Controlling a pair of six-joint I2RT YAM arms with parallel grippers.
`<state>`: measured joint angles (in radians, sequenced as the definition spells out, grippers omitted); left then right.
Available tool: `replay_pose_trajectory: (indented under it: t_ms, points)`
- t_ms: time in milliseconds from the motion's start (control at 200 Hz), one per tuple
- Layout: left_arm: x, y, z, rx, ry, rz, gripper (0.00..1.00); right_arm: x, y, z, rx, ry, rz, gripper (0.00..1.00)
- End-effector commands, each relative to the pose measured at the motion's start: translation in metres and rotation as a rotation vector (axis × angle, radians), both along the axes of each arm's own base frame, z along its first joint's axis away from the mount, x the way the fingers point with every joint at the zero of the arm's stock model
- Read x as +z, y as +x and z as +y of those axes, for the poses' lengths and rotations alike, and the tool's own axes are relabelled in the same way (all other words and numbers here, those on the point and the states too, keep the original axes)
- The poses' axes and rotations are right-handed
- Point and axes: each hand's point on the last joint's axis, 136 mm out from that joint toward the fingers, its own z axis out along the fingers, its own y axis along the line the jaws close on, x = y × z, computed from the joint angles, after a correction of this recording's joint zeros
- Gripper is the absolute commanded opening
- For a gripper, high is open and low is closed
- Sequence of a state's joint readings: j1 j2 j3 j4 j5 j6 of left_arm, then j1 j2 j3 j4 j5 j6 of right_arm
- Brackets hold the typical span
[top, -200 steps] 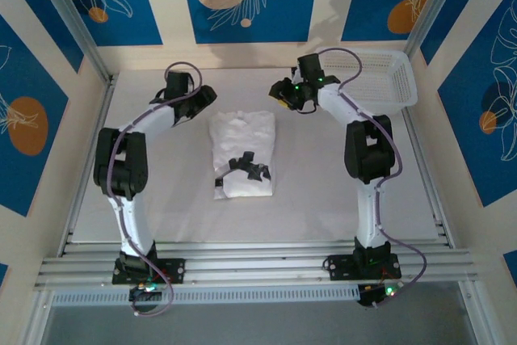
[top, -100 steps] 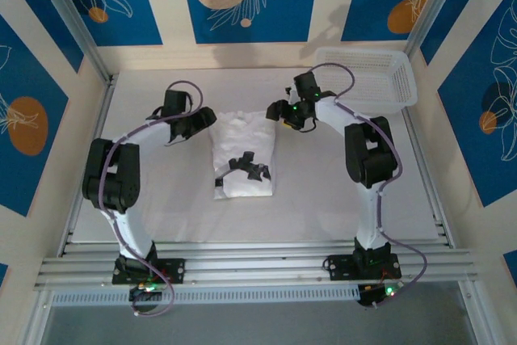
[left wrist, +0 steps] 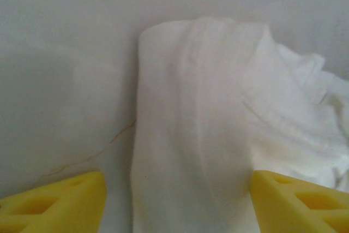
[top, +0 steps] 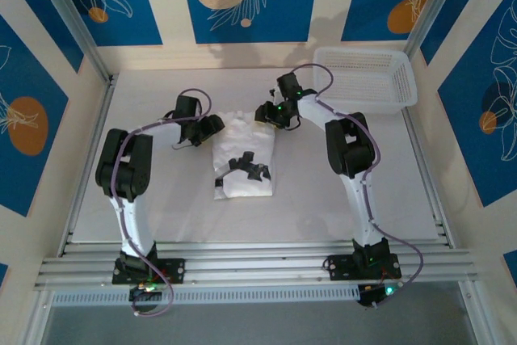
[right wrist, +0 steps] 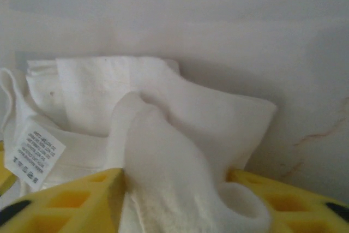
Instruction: Fold the inside-out t-shirt
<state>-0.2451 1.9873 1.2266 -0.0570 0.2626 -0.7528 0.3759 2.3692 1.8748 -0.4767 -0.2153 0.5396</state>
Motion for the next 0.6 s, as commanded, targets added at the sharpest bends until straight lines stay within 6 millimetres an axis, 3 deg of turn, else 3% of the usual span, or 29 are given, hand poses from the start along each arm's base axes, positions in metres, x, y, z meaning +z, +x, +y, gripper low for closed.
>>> replay_pose_trajectory:
  t_ms: [0, 180, 410, 595]
  points:
    - [0.002, 0.011, -0.028, -0.036, -0.105, -0.015, 0.70, -0.009, -0.014, 0.012, 0.034, 0.026, 0.073, 0.40]
    - [0.007, 0.020, -0.048, -0.047, -0.181, -0.014, 0.65, 0.000, -0.015, 0.019, 0.043, 0.054, 0.082, 0.26]
    - [0.022, 0.034, -0.070, -0.082, -0.197, -0.068, 0.56, 0.004, -0.018, 0.023, 0.060, 0.056, 0.086, 0.25]
    - [0.019, 0.041, -0.068, -0.080, -0.144, -0.082, 0.54, 0.002, -0.020, 0.023, 0.063, 0.057, 0.094, 0.25]
